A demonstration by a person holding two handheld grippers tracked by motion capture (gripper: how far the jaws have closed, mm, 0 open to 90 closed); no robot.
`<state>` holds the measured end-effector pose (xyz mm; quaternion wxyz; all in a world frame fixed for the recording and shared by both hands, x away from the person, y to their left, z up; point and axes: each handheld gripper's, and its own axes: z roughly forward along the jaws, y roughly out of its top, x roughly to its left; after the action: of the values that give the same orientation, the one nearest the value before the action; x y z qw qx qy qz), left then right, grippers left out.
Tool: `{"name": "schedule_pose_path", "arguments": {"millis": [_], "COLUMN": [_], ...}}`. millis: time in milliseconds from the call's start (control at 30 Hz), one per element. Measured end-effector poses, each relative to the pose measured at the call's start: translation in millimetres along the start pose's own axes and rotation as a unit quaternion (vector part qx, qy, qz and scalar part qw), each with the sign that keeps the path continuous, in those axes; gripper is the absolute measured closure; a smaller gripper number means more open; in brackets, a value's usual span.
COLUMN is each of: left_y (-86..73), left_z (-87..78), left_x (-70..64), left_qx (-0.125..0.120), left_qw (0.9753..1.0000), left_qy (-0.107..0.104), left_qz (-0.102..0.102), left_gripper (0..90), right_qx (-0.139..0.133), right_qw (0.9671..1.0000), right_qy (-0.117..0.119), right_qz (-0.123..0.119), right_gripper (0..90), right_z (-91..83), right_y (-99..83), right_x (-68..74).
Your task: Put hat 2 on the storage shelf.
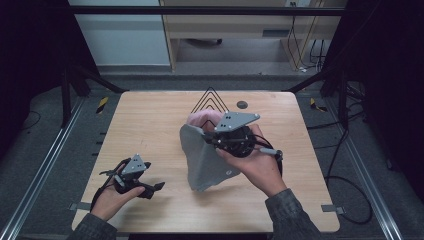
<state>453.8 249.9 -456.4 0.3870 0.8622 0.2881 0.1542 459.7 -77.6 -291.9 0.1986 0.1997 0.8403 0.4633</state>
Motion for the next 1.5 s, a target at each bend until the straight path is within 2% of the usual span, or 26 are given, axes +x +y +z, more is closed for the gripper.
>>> {"name": "schedule_pose_path", "arguments": {"millis": [133, 367, 533, 600, 800, 1067, 1333, 1400, 1500], "left_y": [0.5, 2.6, 9.0, 13.4, 39.0, 79.3, 96.6, 99.8, 104.8], "left_z": [0.5, 0.0, -0.2, 0.1, -3.9, -12.0, -10.2, -9.4, -7.3], "left_x": [-1.2, -6.8, -7.2, -7.7, -9.3, -5.6, 2.9, 4.0, 4.9], "left_qx": [0.000, -0.003, -0.019, -0.019, -0.024, -0.043, -0.050, -0.061, -0.071], "left_qw": [1.0000, 1.0000, 0.9998, 0.9998, 0.9995, 0.9983, 0.9983, 0.9978, 0.9971], "left_qy": [-0.001, -0.004, -0.004, -0.004, -0.003, -0.006, -0.013, -0.012, -0.022], "left_qz": [0.002, 0.007, -0.007, -0.002, 0.020, 0.038, 0.028, 0.022, 0.015], "left_gripper": [10.5, 11.1, 12.3, 13.5, 14.6, 15.8, 19.4, 21.3, 25.6], "right_qx": [-0.006, -0.012, -0.015, -0.015, -0.015, -0.020, -0.020, -0.020, -0.021], "right_qw": [1.0000, 0.9999, 0.9998, 0.9998, 0.9998, 0.9996, 0.9995, 0.9995, 0.9995], "right_qy": [0.000, -0.002, -0.003, -0.004, -0.004, -0.005, -0.004, -0.004, -0.003], "right_qz": [-0.007, -0.006, -0.008, -0.009, -0.014, -0.019, -0.022, -0.023, -0.023], "right_gripper": [86.4, 86.4, 86.4, 86.4, 86.4, 86.4, 86.4, 86.4, 86.4], "right_z": [-2.4, -6.6, -9.8, -10.7, -10.7, -13.2, -13.2, -13.4, -13.9], "right_y": [8.5, 15.2, 20.3, 23.0, 31.3, 43.5, 47.7, 48.1, 48.0], "right_x": [1.1, -1.3, -2.2, -2.9, -5.0, -6.3, -7.3, -6.7, -5.8]}}
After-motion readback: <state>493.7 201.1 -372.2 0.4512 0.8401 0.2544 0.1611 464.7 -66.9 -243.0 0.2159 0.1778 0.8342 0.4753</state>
